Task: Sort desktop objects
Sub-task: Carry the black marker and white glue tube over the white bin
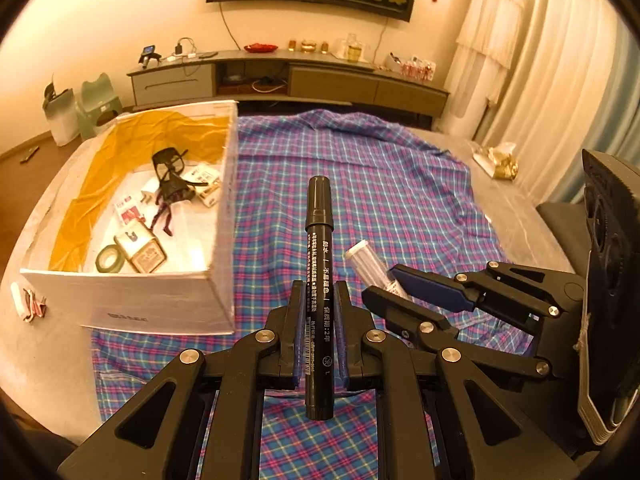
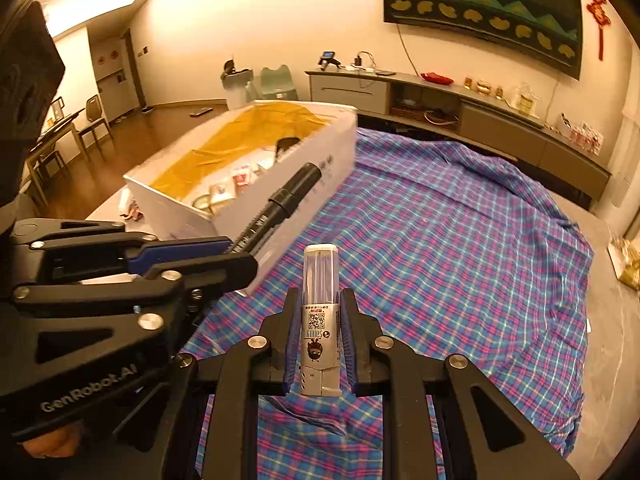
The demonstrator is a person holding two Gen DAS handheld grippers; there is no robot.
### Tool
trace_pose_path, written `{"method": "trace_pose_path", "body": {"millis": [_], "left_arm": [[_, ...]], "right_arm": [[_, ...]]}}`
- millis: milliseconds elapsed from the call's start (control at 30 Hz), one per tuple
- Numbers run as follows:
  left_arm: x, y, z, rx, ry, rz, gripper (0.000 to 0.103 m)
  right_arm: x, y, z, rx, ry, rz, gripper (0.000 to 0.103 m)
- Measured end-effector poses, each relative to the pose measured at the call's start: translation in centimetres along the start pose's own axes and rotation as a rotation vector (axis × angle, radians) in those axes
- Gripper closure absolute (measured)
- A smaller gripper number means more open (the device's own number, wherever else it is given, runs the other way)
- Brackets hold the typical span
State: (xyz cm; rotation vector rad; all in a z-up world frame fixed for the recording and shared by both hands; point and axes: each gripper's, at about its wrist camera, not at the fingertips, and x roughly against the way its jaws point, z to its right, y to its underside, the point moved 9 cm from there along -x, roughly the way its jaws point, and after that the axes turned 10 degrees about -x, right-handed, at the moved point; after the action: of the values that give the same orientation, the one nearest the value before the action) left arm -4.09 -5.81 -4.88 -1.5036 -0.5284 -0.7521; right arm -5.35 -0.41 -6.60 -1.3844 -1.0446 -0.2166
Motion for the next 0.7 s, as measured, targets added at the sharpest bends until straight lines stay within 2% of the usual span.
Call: {"method": "trace_pose_path", "body": {"millis": [700], "left_arm": [[3.0,-1.7,-8.3,0.106,0.015,0.078,0.09]], "right_arm": [[-0.5,-5.8,-7.0,0.108,-0.045,0.01,0.082]]}}
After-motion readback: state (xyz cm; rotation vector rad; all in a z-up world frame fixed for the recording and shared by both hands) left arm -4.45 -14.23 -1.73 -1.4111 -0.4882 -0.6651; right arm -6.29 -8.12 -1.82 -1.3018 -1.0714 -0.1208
